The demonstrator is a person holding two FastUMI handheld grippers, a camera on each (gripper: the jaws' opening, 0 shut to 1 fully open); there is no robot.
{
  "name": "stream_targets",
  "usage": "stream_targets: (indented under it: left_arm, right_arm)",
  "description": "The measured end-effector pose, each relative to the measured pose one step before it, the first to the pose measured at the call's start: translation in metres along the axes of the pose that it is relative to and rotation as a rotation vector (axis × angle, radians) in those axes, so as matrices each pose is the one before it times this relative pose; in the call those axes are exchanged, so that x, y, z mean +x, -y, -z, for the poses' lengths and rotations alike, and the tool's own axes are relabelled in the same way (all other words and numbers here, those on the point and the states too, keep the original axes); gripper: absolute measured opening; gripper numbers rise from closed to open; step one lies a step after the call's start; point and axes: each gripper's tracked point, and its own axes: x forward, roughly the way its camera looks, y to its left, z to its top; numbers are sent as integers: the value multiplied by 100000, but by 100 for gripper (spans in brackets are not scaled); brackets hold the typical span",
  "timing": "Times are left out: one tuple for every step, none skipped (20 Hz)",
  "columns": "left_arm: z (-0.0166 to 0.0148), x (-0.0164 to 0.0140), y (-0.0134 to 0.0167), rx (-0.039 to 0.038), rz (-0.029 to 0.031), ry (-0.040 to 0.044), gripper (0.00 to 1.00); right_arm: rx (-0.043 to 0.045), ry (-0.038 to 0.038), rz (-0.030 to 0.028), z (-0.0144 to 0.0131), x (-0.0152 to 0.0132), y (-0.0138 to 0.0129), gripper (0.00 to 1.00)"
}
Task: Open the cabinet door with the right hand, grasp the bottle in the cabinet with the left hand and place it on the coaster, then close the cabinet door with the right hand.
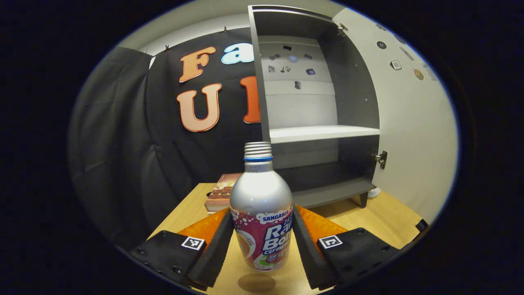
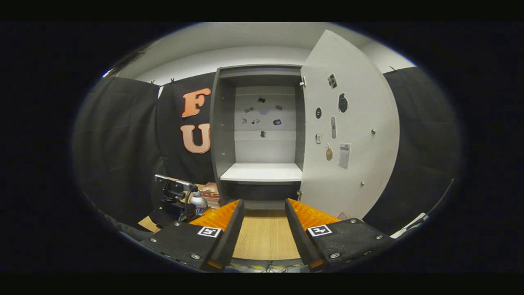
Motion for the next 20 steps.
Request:
stream_targets:
  left_arm:
    - [1448,-60,-262,-92,-627,-1161,86]
    - [1030,4,-112,188,-510,-1153,86]
    - [1066,-165,-132,414,-296,-863,86]
    - [1045,8,-32,346,-118,-1053,86]
    - [1196,101,89,608,12,-1209,86]
    - [1471,89,42,894,-184,-1277,86]
    - [937,87,43,394,93,-988,86]
    - [960,187,354,227,996,-1131,86]
    - [592,169,106,-159,194,-684,86]
    - [406,91,-34,-138,-40,-287,86]
    - [154,54,-74,292,-321,665,86]
    - [274,9,14,683,-430,156,87]
    - [230,93,6,582,-77,202,86]
    - [389,91,215,311,313,-426,86]
    - [359,-31,-38,500,-487,-370,86]
    - [344,-144,-189,520,-775,-2,86]
    - [234,-163,-56,39,-97,-5,86]
    - [804,65,-146,-155,-62,-816,86]
    - [356,2,-46,159,-209,-206,86]
    - [430,19,-46,650,-14,75,86]
  right_arm:
    - [233,-806,-1055,286,138,-292,62]
    - [-232,-876,-377,251,141,-75,62]
    - [-184,-979,-155,270,144,11,63]
    - [-125,-948,-208,355,196,64,63]
    - [-105,-886,-187,317,259,43,63]
    - [98,-1364,-29,429,202,119,63]
    - [297,-1750,-88,554,252,59,63]
    - [309,-1513,116,523,286,127,63]
    - [153,-2011,219,597,94,160,63]
    - [-451,-1404,369,548,-65,243,63]
    - [-484,-986,437,368,-23,153,63]
    - [26,-1257,282,610,-2044,166,63]
    - [401,-1311,320,500,124,180,62]
    - [544,-838,10,282,73,172,62]
    - [532,-467,-4,166,28,129,67]
    - [276,-237,-168,90,2,137,63]
    - [69,-113,-88,86,-10,122,63]
    - [-102,-112,-92,25,23,136,63]
    - [-85,26,-198,19,6,-44,63]
    - [159,-117,-349,79,77,26,58]
